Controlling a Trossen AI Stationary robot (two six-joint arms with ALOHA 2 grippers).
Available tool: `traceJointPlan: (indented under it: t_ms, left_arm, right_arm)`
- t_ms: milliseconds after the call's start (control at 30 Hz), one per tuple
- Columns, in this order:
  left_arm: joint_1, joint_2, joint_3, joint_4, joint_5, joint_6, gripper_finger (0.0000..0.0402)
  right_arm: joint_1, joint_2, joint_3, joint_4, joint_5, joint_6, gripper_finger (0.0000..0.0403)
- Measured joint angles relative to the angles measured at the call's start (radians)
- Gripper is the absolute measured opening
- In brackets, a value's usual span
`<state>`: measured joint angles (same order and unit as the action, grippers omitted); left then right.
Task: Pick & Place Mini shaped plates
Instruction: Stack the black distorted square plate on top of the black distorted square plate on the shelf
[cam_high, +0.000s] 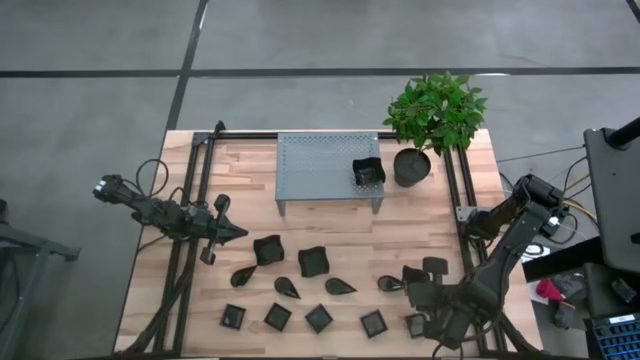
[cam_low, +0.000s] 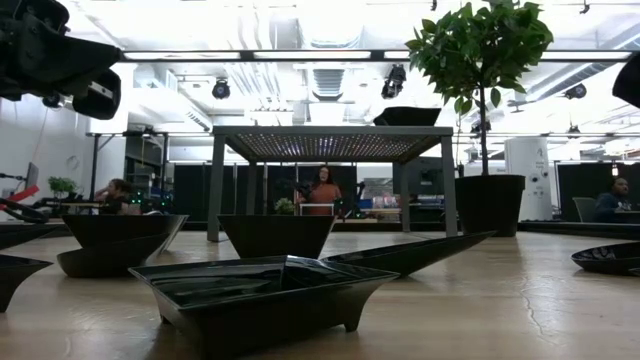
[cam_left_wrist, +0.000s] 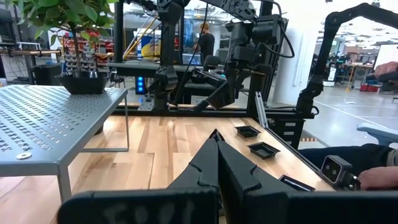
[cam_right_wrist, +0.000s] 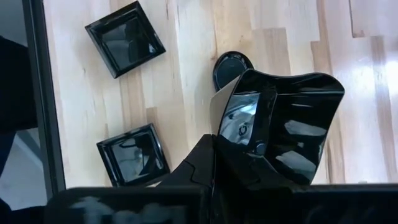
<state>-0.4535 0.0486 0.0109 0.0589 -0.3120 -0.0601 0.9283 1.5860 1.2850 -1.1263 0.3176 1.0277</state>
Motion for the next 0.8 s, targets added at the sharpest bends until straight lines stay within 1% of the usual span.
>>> traceJointPlan:
  t_ms: [500,800]
  left_arm:
    - [0.000,0.000,0.000,0.000,0.000,0.000,0.0000]
    - [0.000,0.000,0.000,0.000,0.000,0.000,0.0000]
  right_arm:
    - [-0.006,0.000,0.000,0.001,0.035,-0.033,0.0008]
    - [-0.022,0.000,0.052,0.001,0.120,-0.126,0.0008]
